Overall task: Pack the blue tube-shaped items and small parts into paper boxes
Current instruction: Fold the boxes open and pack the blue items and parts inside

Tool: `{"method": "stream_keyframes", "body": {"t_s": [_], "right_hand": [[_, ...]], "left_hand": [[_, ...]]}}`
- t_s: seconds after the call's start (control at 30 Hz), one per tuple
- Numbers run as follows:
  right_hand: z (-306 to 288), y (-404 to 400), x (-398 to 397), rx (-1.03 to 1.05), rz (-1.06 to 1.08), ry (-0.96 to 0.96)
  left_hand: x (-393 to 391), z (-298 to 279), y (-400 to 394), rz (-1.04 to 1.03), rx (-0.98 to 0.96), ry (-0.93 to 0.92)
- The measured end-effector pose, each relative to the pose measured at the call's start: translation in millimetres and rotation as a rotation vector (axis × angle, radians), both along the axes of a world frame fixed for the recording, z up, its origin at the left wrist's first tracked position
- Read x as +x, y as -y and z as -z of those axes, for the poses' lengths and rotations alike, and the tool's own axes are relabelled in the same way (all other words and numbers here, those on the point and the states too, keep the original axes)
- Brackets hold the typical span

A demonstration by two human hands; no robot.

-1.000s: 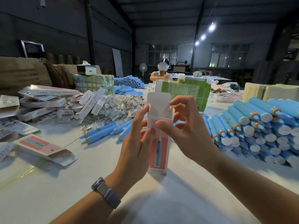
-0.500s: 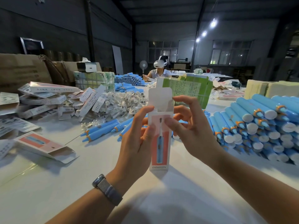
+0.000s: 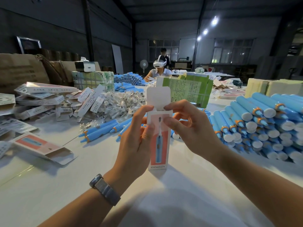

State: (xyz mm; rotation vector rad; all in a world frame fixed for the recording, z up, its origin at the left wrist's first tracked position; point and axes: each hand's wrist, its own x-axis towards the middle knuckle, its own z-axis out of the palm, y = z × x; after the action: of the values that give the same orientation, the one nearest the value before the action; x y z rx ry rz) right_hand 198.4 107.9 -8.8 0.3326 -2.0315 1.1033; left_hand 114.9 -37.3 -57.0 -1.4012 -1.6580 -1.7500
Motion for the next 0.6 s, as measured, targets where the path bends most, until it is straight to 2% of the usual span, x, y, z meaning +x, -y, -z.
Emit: {"method": "stream_keyframes", "body": {"t_s": [0.6], "right_hand": [[-4.8, 0.1, 3.6, 0.015, -0.021, -0.090]], "left_hand": [[2.4, -2.6, 1.3, 0.012, -0.012, 0.017]]}}
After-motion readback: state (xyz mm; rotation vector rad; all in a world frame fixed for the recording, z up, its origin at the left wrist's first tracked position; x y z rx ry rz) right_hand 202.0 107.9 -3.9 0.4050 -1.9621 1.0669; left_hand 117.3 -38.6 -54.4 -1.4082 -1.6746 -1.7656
